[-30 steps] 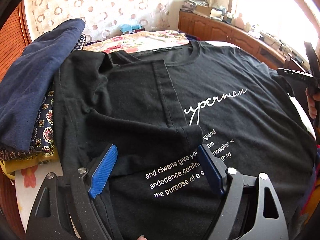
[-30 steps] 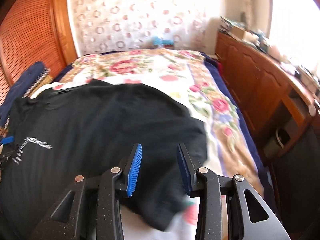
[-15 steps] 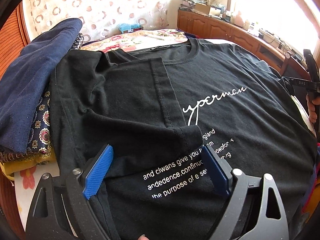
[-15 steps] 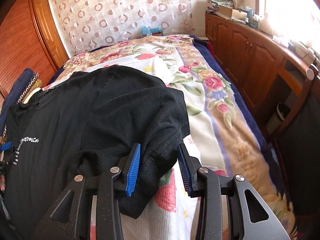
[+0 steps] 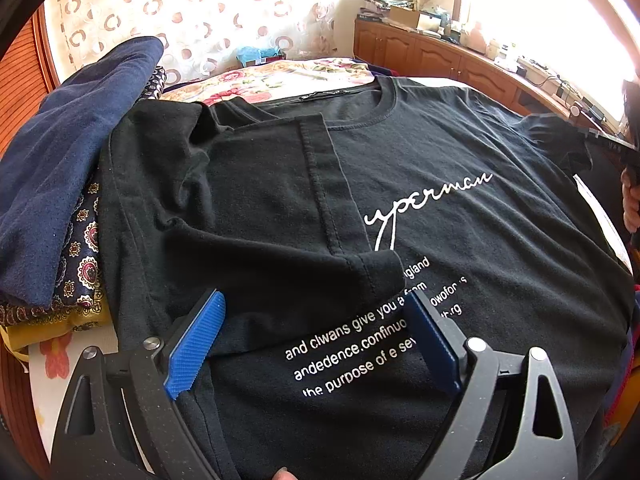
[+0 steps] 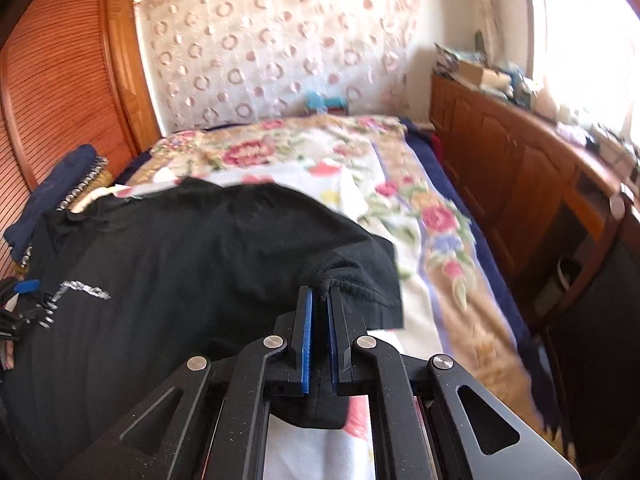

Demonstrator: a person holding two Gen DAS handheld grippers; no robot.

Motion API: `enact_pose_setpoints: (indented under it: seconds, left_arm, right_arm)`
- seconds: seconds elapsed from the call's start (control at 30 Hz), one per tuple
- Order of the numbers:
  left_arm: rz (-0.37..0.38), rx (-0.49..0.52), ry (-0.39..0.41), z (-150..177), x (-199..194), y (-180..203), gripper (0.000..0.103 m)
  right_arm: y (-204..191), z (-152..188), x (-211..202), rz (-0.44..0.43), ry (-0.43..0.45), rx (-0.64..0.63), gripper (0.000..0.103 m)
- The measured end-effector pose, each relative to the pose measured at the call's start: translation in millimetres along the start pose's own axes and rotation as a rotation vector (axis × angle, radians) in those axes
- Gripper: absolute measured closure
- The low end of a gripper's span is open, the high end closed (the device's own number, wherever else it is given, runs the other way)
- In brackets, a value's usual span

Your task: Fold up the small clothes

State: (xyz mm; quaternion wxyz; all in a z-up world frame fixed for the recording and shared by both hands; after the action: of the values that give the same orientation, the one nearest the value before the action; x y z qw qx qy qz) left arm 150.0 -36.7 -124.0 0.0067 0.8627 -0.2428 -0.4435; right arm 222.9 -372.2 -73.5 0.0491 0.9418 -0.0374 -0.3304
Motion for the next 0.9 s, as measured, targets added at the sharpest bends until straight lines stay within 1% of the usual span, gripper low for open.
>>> enact_pose_setpoints:
  seconds: [0.1,0.2,0.27,0.33,0.4,0.43,0.5,0.57,0.63,0.73,0.8,0.9]
  left_arm:
    - [0.001,0.0,0.0,0,0,0,0.012]
    - [0.001,0.0,0.0,0,0,-1,0.012]
    - [0.001,0.0,0.0,0,0,0,0.012]
    - [0.004,-0.001,0.001,0,0,0,0.012]
    - [0.012,-0.001,0.009,0,-3,0,0.012]
    - [0.015,-0.005,0.022,-1,-6,0,0.012]
    - [0.016,-0.007,0.059,-2,-16,0,0.012]
    - [0.016,-0.012,0.092,-4,-28,-1,0.012]
    - [0.024,-0.013,0.122,-6,-39,1,0.012]
    - [0.033,-0.015,0.174,-8,-60,5,0.012]
    - [0.048,-0.021,0.206,-10,-72,8,0.012]
    - [0.05,-0.019,0.233,-13,-83,13,0.012]
  right_arm:
    - [-23,-13,-12,-0.011,0.04,-0.052,0.096]
    - [-57,-23,-21,-0.052,0.072,-0.117,0.096]
    - [-80,-23,-23,-0.087,0.076,-0.158,0.096]
    - [-101,-18,-19,-0.117,0.063,-0.191,0.096]
    - [-117,-7,-12,-0.123,0.04,-0.221,0.095]
    - [-123,-1,-10,-0.135,0.027,-0.227,0.089]
    - [-132,12,-4,-0.18,-0.015,-0.237,0.087]
    - [-131,15,-1,-0.176,-0.02,-0.257,0.079]
    - [-127,19,-5,-0.186,-0.013,-0.262,0.077]
    - [-119,11,-12,-0.184,0.01,-0.248,0.074]
    - [-116,3,-14,-0.175,0.025,-0.234,0.073]
    - [-101,-5,-13,-0.146,0.014,-0.176,0.073]
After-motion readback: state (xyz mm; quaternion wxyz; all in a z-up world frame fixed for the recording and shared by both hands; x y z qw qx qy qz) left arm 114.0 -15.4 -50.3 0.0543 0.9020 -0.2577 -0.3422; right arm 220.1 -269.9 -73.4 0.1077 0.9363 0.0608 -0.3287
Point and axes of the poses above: each gripper's, at about its wrist camera, not at the fingertips, and x roughly the way its jaws point, y to its right, z to its underside, the point moved 4 cm from there along x, roughly the way its jaws point, and after that the axes turned 15 degrees about z, right-handed, at the moved point
